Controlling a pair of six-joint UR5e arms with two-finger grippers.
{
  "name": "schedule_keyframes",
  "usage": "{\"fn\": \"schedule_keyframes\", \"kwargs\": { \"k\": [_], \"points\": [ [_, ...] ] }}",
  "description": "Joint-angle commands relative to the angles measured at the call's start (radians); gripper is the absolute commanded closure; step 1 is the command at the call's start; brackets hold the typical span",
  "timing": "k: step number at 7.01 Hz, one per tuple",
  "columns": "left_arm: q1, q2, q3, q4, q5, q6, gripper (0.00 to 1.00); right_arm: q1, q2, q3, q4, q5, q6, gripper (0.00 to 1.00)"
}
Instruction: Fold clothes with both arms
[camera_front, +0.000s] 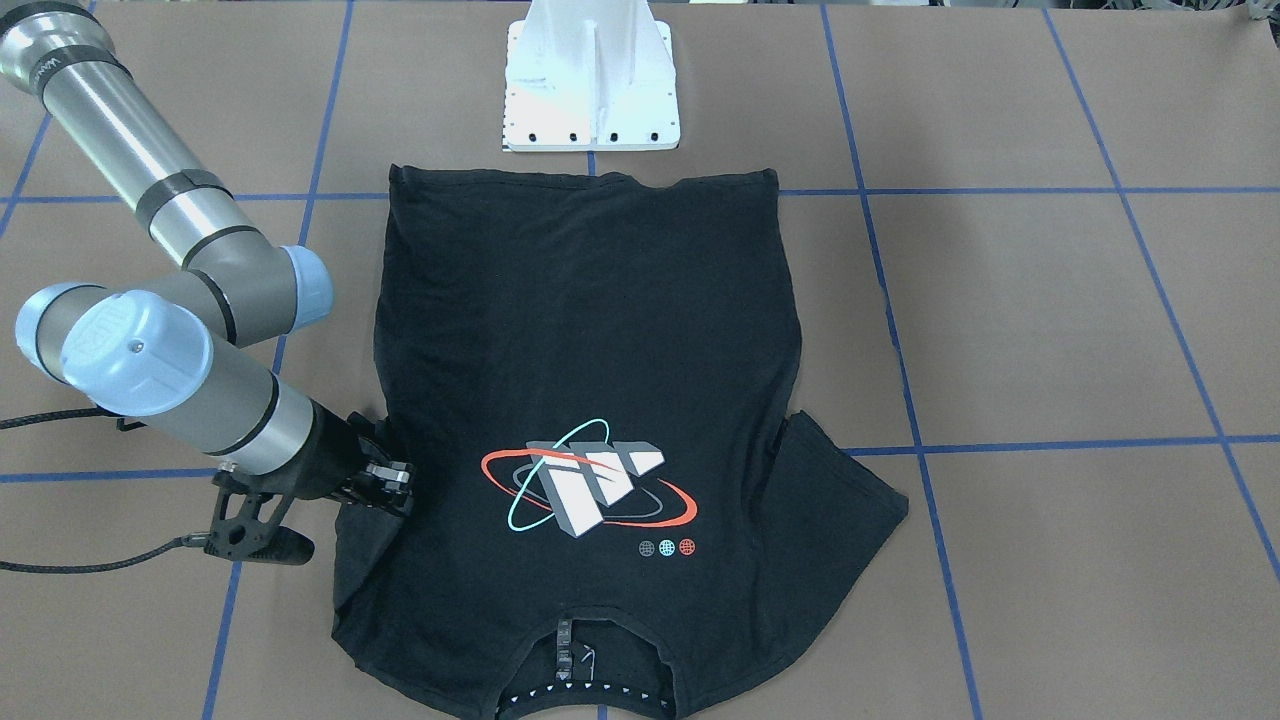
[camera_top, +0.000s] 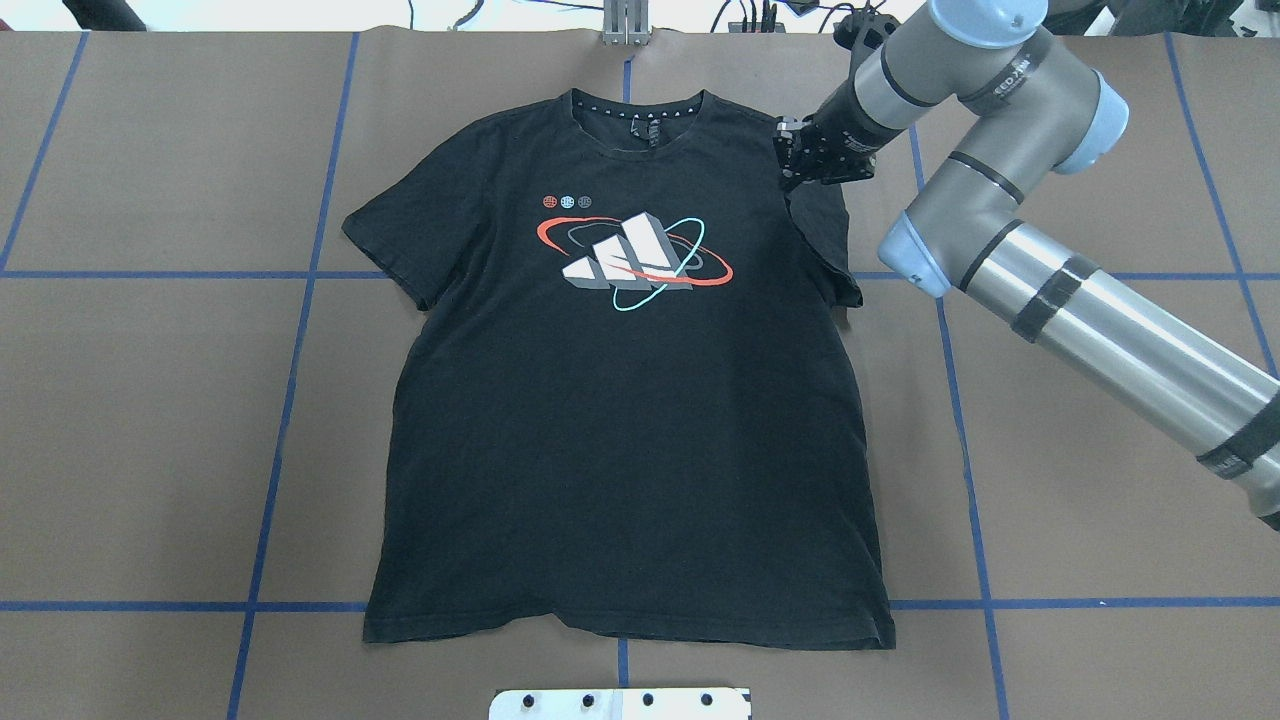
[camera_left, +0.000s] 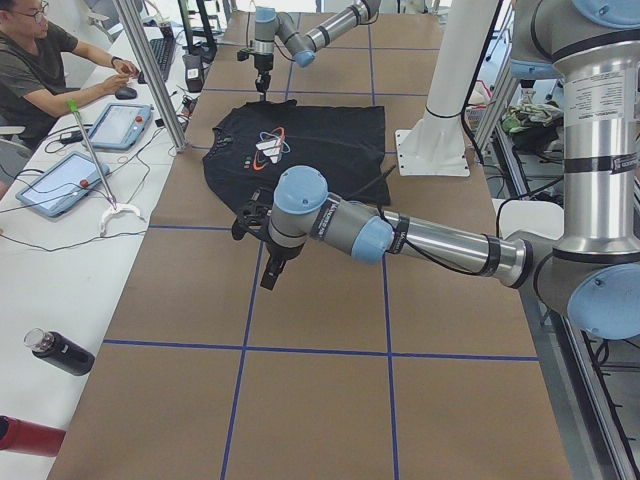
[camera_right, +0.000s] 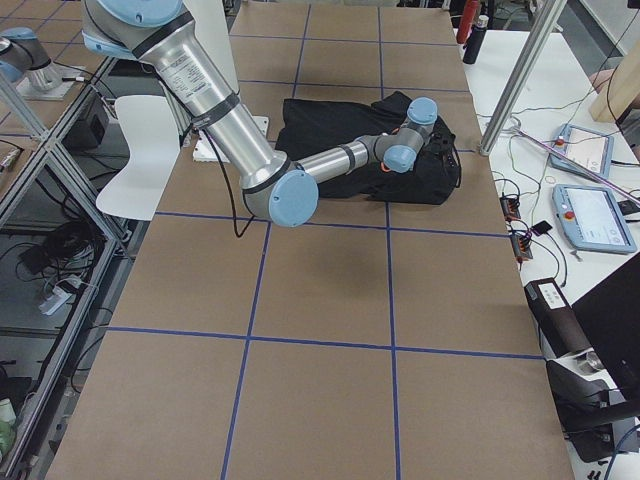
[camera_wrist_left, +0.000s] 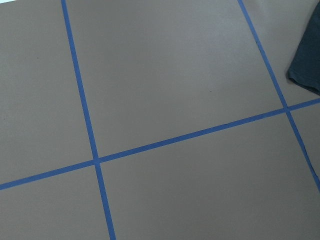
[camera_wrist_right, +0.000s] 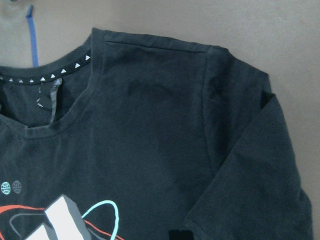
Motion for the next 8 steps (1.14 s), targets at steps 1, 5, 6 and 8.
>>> {"fn": "schedule_keyframes", "kwargs": {
  "k": [1,5,6,8],
  "points": [
    [0.000,0.000,-0.003,0.000,0.000,0.000,0.00,-0.034,0.082,-0.070,0.001,-0.038,0.035,1.00],
    [0.053,-0.067,0.023,-0.056,0.000,-0.176,0.00,-0.091,0.092,-0.086,0.007,-0.118,0.051,0.01],
    [0.136,-0.098,0.074,-0.184,0.014,-0.314,0.00,-0.106,0.084,-0.081,0.010,-0.133,0.046,0.00],
    [0.228,-0.262,0.250,-0.337,0.016,-0.539,0.00,-0.105,-0.006,0.097,0.007,-0.124,0.060,0.00]
  ]
}}
